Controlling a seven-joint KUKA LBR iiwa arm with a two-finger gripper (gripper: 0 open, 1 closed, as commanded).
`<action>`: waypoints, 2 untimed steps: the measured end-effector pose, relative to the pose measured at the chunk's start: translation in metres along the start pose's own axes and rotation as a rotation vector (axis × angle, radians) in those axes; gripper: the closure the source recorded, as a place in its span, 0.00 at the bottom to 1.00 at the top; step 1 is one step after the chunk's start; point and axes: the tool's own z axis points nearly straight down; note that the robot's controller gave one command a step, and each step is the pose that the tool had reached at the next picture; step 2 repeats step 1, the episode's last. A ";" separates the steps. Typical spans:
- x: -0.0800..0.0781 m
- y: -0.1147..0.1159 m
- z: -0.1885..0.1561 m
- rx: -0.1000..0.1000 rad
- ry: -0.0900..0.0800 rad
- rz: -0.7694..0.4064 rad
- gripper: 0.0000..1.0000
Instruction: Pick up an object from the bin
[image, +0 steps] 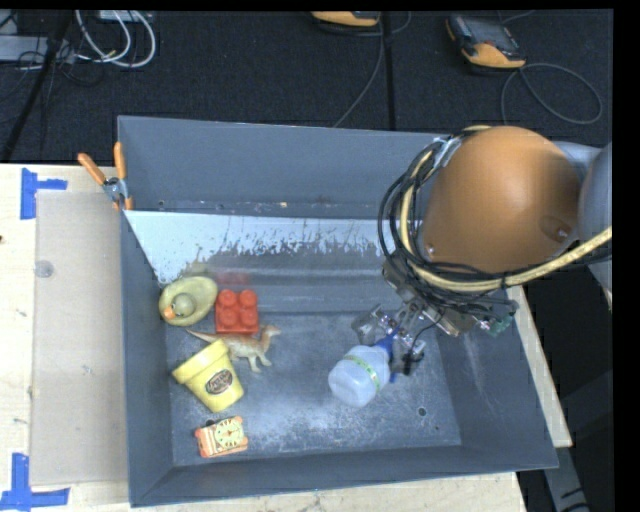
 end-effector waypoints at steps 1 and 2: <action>0.000 0.000 0.000 0.000 0.000 0.001 1.00; 0.000 0.000 0.000 0.000 0.000 0.001 1.00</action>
Offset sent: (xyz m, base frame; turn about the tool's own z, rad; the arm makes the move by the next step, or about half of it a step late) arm 0.0000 0.0000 0.0000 0.0000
